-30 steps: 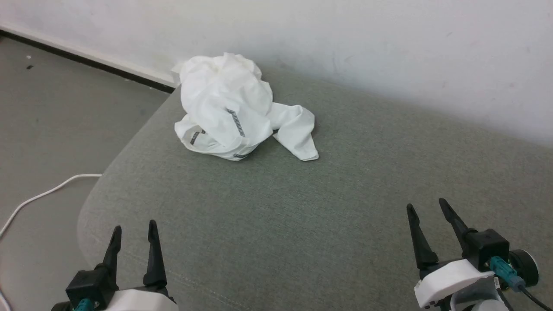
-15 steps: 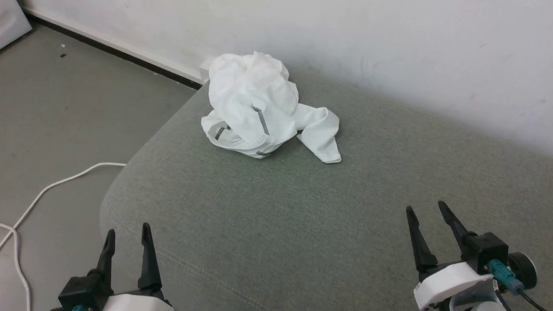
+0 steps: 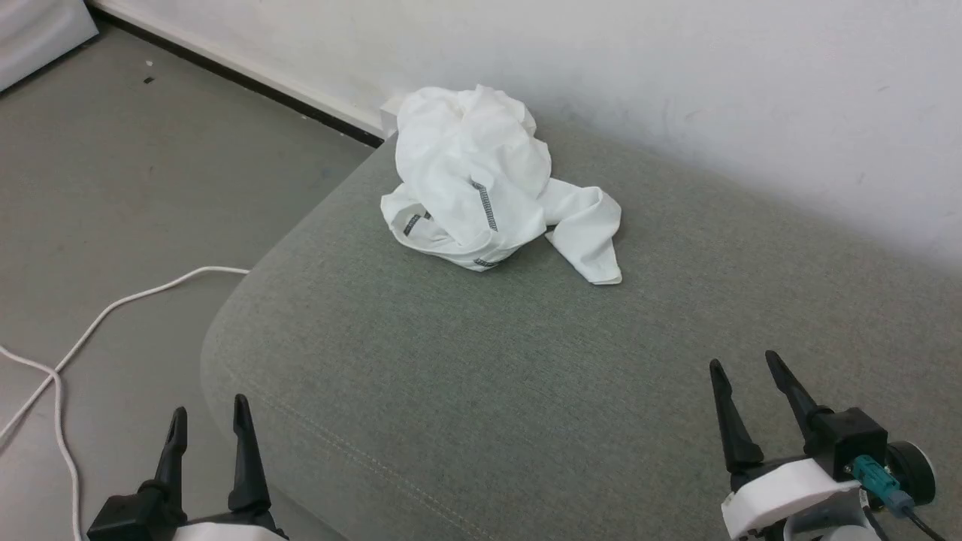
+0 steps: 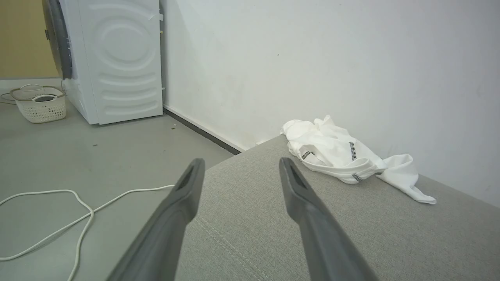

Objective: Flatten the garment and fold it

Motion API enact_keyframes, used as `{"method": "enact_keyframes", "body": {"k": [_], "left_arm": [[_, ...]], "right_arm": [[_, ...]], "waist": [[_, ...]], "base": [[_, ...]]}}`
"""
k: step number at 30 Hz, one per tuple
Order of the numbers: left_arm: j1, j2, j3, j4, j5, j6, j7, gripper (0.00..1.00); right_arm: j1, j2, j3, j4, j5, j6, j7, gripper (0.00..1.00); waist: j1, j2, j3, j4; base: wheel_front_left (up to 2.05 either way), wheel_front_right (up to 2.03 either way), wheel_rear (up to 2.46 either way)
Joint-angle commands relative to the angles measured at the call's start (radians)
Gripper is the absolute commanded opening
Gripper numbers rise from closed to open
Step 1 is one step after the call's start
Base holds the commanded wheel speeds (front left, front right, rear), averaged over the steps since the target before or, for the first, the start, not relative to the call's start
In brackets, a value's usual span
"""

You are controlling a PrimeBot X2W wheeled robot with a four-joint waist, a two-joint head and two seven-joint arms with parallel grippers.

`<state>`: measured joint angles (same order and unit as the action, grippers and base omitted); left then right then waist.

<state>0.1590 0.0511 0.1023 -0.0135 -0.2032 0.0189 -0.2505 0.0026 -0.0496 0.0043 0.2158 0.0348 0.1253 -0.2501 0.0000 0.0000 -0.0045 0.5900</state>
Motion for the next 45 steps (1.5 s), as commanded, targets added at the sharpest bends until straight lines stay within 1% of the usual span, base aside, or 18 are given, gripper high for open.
{"method": "enact_keyframes", "body": {"k": [1,10,11,13,15,17,20,23,27,28,30,32,33,36,41,42,43,45], "left_arm": [[0.011,-0.001,0.008,0.002,-0.013,-0.005,-0.011,1.0],[0.004,-0.001,0.009,0.012,-0.012,-0.014,-0.011,1.0],[0.005,-0.001,0.01,0.016,-0.026,-0.016,-0.011,1.0],[0.001,-0.001,0.002,0.023,-0.09,-0.033,-0.011,1.0],[-0.013,-0.001,0.006,0.026,-0.146,-0.037,-0.011,1.0],[-0.039,-0.001,0.012,0.017,-0.172,-0.047,-0.011,1.0],[-0.09,0.008,0.009,0.003,-0.164,-0.073,-0.011,1.0],[-0.17,0.05,-0.01,-0.004,-0.155,-0.091,0.024,1.0],[-0.327,0.126,-0.034,-0.018,-0.171,-0.117,0.12,1.0],[-0.369,0.142,-0.037,-0.018,-0.181,-0.121,0.144,1.0],[-0.412,0.155,-0.036,-0.014,-0.196,-0.124,0.168,1.0],[-0.497,0.203,-0.041,-0.004,-0.191,-0.129,0.206,1.0],[-0.543,0.215,-0.044,0.006,-0.203,-0.132,0.224,1.0],[-0.674,0.277,-0.067,0.055,-0.203,-0.139,0.274,1.0],[-0.849,0.385,-0.121,0.194,-0.216,-0.147,0.351,1.0],[-0.902,0.429,-0.151,0.259,-0.222,-0.148,0.373,1.0],[-0.902,0.429,-0.151,0.259,-0.222,-0.148,0.373,1.0],[-0.946,0.465,-0.184,0.316,-0.247,-0.149,0.392,1.0]], "right_arm": [[-0.018,-0.001,-0.003,0.006,-0.006,0.005,-0.012,1.0],[-0.016,-0.001,-0.003,0.001,-0.013,0.005,-0.012,1.0],[-0.016,-0.001,-0.003,0.002,-0.012,0.005,-0.012,1.0],[-0.015,-0.001,-0.004,0.001,-0.012,0.005,-0.012,1.0],[-0.014,-0.001,-0.004,-0.001,-0.013,0.005,-0.012,1.0],[-0.014,-0.001,-0.005,-0.004,-0.016,0.005,-0.012,1.0],[-0.02,-0.001,-0.009,-0.015,-0.022,0.005,-0.012,1.0],[-0.028,-0.001,-0.014,-0.033,-0.032,0.005,-0.012,1.0],[-0.05,-0.001,-0.022,-0.062,-0.06,0.005,-0.012,1.0],[-0.058,-0.001,-0.021,-0.072,-0.069,0.005,-0.01,1.0],[-0.066,-0.001,-0.022,-0.084,-0.079,0.005,-0.006,1.0],[-0.085,-0.001,-0.02,-0.117,-0.101,0.005,0.01,1.0],[-0.093,-0.001,-0.02,-0.138,-0.111,0.005,0.02,1.0],[-0.114,-0.001,-0.01,-0.206,-0.142,0.005,0.051,1.0],[-0.147,-0.001,0.012,-0.307,-0.195,0.005,0.108,1.0],[-0.16,-0.001,0.022,-0.336,-0.204,0.005,0.126,1.0],[-0.16,-0.001,0.022,-0.336,-0.204,0.005,0.126,1.0],[-0.17,-0.001,0.032,-0.361,-0.212,0.005,0.14,1.0]], "waist": [[0.0,0.0,0.002,0.009],[0.0,0.0,0.001,0.005],[0.0,0.0,0.0,0.004],[0.0,0.0,-0.001,0.004],[0.0,0.0,0.0,0.003],[0.0,0.0,0.003,-0.003],[0.0,0.0,0.013,-0.017],[0.0,0.0,0.031,-0.034],[0.0,0.0,0.077,-0.06],[0.0,0.0,0.093,-0.07],[0.0,0.0,0.109,-0.078],[0.0,0.0,0.148,-0.095],[0.0,0.0,0.169,-0.102],[0.0,0.0,0.229,-0.125],[0.0,0.0,0.33,-0.173],[0.0,0.0,0.363,-0.199],[0.0,0.0,0.363,-0.199],[0.0,0.0,0.393,-0.226]], "base": [[0.0,0.0,0.0],[0.0,0.0,0.0],[0.0,0.0,0.0],[0.0,0.0,0.0],[0.0,0.0,0.0],[0.0,0.0,0.0],[0.0,0.0,0.0],[0.0,0.0,0.0],[0.0,0.0,0.0],[0.0,0.0,0.0],[0.0,0.0,0.0],[0.0,0.0,0.0],[0.0,0.0,0.0],[0.0,0.0,0.0],[0.0,0.0,0.0],[0.0,0.0,0.0],[0.0,0.0,0.0],[0.0,0.0,0.0]]}}
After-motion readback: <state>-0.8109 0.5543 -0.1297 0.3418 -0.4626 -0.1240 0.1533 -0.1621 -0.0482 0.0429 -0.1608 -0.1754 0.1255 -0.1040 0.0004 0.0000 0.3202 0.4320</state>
